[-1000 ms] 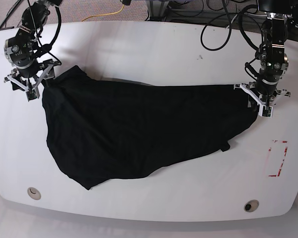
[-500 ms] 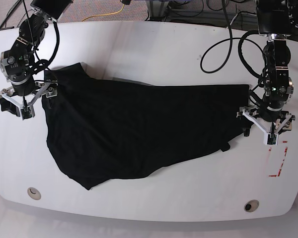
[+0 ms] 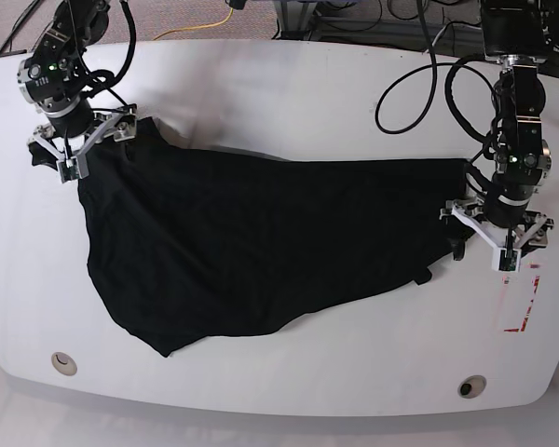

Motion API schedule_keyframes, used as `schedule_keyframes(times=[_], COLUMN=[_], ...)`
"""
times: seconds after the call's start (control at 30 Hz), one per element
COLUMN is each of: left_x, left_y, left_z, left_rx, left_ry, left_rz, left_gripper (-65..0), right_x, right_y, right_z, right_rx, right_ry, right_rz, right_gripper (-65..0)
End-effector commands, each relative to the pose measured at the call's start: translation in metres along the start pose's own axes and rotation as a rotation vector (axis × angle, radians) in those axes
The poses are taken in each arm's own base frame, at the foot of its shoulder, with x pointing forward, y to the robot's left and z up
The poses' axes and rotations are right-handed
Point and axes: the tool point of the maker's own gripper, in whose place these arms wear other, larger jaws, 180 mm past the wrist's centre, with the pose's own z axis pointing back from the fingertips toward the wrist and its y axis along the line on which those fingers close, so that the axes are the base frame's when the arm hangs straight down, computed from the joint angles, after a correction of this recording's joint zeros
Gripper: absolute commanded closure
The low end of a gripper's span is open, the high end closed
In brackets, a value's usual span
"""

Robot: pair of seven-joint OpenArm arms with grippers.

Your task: Layout the t-shirt on the table in an organized manner, then fold the t-shirt properly

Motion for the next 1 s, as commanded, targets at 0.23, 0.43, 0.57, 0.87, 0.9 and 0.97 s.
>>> schedule_keyframes(times=[0.23, 0.43, 0.57, 0.87, 0.9, 0.97], left_x=[-0.014, -0.045, -0.06, -0.072, -0.071, -0.072], left_y=[-0.008, -0.016, -0.02, -0.022, -0.019, -0.017], left_z=[0.027, 0.04, 0.047, 0.052, 0.052, 0.052], left_rx=[-0.019, -0.042, -0.052, -0.047, -0.04, -0.031], left_ry=[-0.007, 0.06, 0.094, 0.119, 0.118, 0.118], left_rz=[-0.041, -0.05, -0.053, -0.023, -0.019, -0.011], left_gripper=[-52.5, -52.5, -52.5, -52.5, -52.5, -52.5], right_x=[-0.007, -0.003, -0.009, -0.009, -0.012, -0.018], right_y=[-0.007, -0.018, -0.021, -0.05, -0.055, -0.064], right_z=[0.009, 0.0, -0.01, -0.041, -0.043, -0.046], right_rx=[-0.025, -0.027, -0.016, -0.007, -0.011, -0.021], right_ry=[-0.018, -0.02, -0.004, 0.02, 0.023, 0.027], right_rz=[-0.061, -0.064, -0.091, -0.162, -0.185, -0.23], right_gripper=[-65.0, -65.0, -65.0, -65.0, -65.0, -65.0])
